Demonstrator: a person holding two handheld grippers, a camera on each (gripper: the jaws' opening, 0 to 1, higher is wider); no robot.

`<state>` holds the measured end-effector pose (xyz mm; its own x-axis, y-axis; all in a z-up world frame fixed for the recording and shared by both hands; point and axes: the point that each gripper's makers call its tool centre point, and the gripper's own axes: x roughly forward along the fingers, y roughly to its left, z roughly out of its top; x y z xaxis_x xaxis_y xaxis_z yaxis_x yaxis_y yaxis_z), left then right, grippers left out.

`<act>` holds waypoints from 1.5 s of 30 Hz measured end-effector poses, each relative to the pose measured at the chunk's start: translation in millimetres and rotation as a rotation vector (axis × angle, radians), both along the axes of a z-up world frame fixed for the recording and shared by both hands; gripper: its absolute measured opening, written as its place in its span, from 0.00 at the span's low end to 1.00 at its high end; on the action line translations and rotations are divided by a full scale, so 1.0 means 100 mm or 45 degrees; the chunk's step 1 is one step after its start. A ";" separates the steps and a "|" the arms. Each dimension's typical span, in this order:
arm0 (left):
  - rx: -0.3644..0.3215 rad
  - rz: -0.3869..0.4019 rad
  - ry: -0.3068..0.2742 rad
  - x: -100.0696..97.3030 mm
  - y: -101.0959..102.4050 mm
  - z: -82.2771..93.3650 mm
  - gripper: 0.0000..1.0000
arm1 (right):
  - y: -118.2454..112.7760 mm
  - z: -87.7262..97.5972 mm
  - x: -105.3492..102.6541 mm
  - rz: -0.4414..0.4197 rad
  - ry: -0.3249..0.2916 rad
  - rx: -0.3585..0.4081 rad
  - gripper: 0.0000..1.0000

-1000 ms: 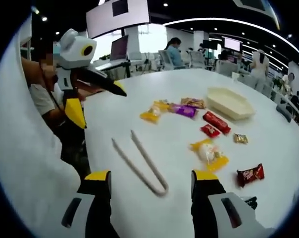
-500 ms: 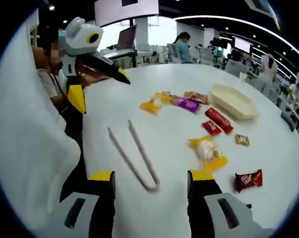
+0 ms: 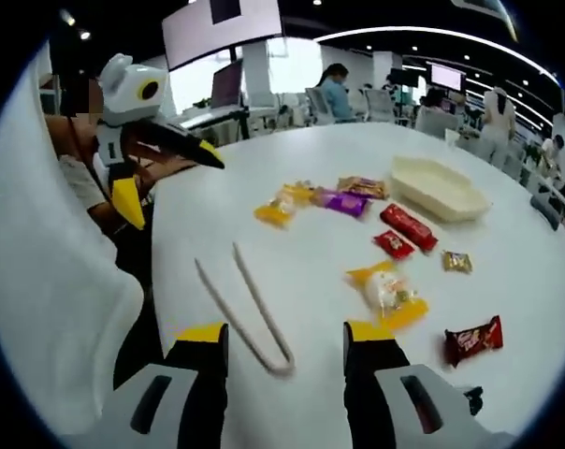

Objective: Place the target food into the container with the food tongs after gripping and lifting it, then release it inside without dropping or visibly crushing the food.

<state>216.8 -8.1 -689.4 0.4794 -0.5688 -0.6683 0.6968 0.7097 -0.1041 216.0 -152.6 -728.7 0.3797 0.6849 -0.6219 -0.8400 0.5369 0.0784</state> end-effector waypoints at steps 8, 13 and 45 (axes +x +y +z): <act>0.012 0.023 0.000 0.08 0.01 0.02 0.94 | -0.04 -0.03 0.07 -0.004 -0.003 -0.039 0.53; 0.019 0.013 -0.003 0.10 -0.02 -0.02 0.94 | -0.03 -0.01 0.07 0.015 -0.037 -0.041 0.56; 0.027 -0.015 -0.032 0.11 -0.04 0.01 0.94 | 0.07 -0.09 -0.02 0.146 -0.066 -0.119 0.58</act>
<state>227.9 -12.1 -688.8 0.4899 -0.5602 -0.6680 0.7072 0.7035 -0.0712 214.0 -145.4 -737.7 0.3358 0.6657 -0.6664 -0.8978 0.4402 -0.0126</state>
